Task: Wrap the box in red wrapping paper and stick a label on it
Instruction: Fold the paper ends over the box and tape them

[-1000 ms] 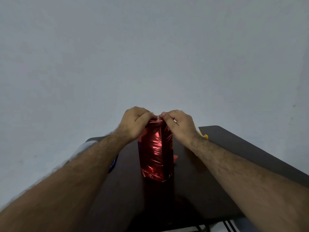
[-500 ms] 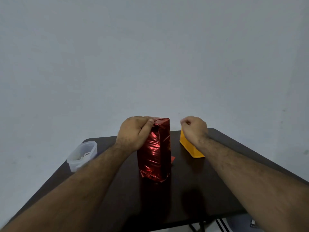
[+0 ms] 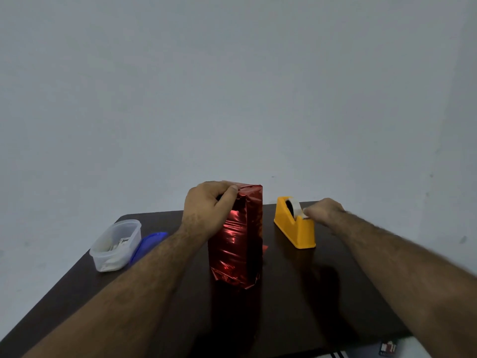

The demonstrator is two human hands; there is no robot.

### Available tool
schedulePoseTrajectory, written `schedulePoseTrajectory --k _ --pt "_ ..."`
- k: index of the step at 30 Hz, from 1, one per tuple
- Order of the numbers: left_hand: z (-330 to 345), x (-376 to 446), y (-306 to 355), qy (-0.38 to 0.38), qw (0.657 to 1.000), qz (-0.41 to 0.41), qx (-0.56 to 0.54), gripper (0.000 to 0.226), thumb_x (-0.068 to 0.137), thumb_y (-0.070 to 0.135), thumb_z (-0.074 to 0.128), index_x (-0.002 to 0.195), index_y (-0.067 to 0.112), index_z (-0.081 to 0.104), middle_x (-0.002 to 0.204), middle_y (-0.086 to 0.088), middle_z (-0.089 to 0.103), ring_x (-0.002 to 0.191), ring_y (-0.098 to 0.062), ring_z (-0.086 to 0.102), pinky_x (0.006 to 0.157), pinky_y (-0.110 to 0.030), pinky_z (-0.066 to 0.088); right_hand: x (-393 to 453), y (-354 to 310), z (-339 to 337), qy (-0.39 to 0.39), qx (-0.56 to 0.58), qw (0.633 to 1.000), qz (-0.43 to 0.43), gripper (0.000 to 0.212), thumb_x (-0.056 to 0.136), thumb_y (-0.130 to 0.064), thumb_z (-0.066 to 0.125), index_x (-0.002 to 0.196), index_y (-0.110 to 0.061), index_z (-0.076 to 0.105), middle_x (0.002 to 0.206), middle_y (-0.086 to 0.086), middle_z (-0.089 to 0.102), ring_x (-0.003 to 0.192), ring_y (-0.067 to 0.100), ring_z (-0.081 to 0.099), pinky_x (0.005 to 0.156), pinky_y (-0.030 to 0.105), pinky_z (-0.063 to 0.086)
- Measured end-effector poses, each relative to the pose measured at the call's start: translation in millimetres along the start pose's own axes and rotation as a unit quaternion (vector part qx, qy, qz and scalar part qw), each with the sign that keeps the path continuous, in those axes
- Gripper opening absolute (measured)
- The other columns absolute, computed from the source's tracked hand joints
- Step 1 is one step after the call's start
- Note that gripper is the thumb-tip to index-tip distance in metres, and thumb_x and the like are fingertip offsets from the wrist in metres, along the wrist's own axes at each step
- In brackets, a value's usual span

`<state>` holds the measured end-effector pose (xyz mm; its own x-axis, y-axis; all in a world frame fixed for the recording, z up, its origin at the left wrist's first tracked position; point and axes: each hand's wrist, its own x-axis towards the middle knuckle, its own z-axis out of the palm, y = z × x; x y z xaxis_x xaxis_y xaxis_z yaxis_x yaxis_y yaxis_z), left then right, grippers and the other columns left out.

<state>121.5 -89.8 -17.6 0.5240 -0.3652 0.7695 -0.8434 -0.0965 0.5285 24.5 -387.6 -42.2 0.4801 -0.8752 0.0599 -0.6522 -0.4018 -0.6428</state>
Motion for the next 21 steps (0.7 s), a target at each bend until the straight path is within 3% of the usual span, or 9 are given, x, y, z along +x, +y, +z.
schedulePoseTrajectory --k 4,8,10,13,15,18,21 --pt "-2.7 5.5 -1.6 -0.020 0.999 -0.024 0.013 0.036 0.100 0.044 0.056 0.093 0.024 0.085 0.087 0.009 0.081 0.085 -0.011 0.076 0.080 -0.041 0.063 2.0 -5.9 -3.6 -0.063 0.141 0.983 0.099 0.048 0.084 -0.024 0.084 0.126 -0.010 0.066 0.115 0.011 0.062 0.100 0.027 0.061 0.061 0.035 0.050" --pt "-5.0 6.5 -1.1 -0.022 0.999 -0.006 0.033 0.030 0.104 0.038 0.059 0.098 0.028 0.086 0.091 0.017 0.080 0.084 -0.003 0.074 0.079 -0.037 0.063 4.6 -11.4 2.8 -0.105 0.194 0.961 0.170 0.032 0.092 -0.015 0.073 0.122 -0.014 0.061 0.127 0.009 0.062 0.113 0.028 0.063 0.086 0.041 0.059" --pt "-5.2 6.6 -1.6 -0.025 0.999 0.004 0.039 0.031 0.104 0.040 0.057 0.099 0.028 0.086 0.091 0.013 0.081 0.085 -0.005 0.074 0.080 -0.038 0.063 2.9 -15.2 2.1 -0.116 0.232 0.950 0.175 0.038 0.096 -0.012 0.066 0.133 -0.013 0.058 0.134 0.012 0.063 0.116 0.034 0.063 0.090 0.050 0.060" --pt "-5.1 7.6 -2.6 -0.035 0.999 -0.001 0.037 0.038 0.100 0.046 0.053 0.097 0.027 0.085 0.087 0.007 0.081 0.080 -0.010 0.074 0.076 -0.041 0.063 0.5 -22.5 -2.7 -0.102 0.297 0.936 0.161 0.051 0.100 -0.001 0.055 0.150 -0.009 0.048 0.162 0.015 0.041 0.144 0.045 0.044 0.097 0.067 0.054" --pt "-5.4 8.4 -2.1 -0.038 0.999 -0.012 0.031 0.039 0.099 0.048 0.053 0.096 0.026 0.085 0.083 0.006 0.080 0.073 -0.010 0.073 0.071 -0.042 0.063 -3.1 -24.5 -5.2 -0.083 0.337 0.925 0.156 0.055 0.098 0.002 0.057 0.151 -0.008 0.047 0.162 0.011 0.042 0.146 0.044 0.042 0.092 0.071 0.054" --pt "-5.5 7.7 -1.2 -0.036 0.999 -0.018 0.033 0.038 0.099 0.048 0.053 0.097 0.027 0.085 0.082 0.009 0.079 0.073 -0.008 0.073 0.072 -0.041 0.063 -6.5 -12.2 1.1 -0.071 0.360 0.915 0.167 0.064 0.091 0.000 0.064 0.150 -0.014 0.047 0.159 0.010 0.044 0.140 0.047 0.047 0.068 0.070 0.055" --pt "-4.5 6.3 -0.2 -0.037 0.999 -0.021 0.033 0.036 0.100 0.045 0.055 0.096 0.025 0.085 0.075 0.010 0.076 0.071 -0.009 0.072 0.072 -0.043 0.063 -23.0 -0.5 4.6 -0.049 0.379 0.905 0.187 0.061 0.085 -0.004 0.069 0.143 -0.017 0.054 0.152 0.012 0.049 0.134 0.047 0.052 0.077 0.075 0.053"
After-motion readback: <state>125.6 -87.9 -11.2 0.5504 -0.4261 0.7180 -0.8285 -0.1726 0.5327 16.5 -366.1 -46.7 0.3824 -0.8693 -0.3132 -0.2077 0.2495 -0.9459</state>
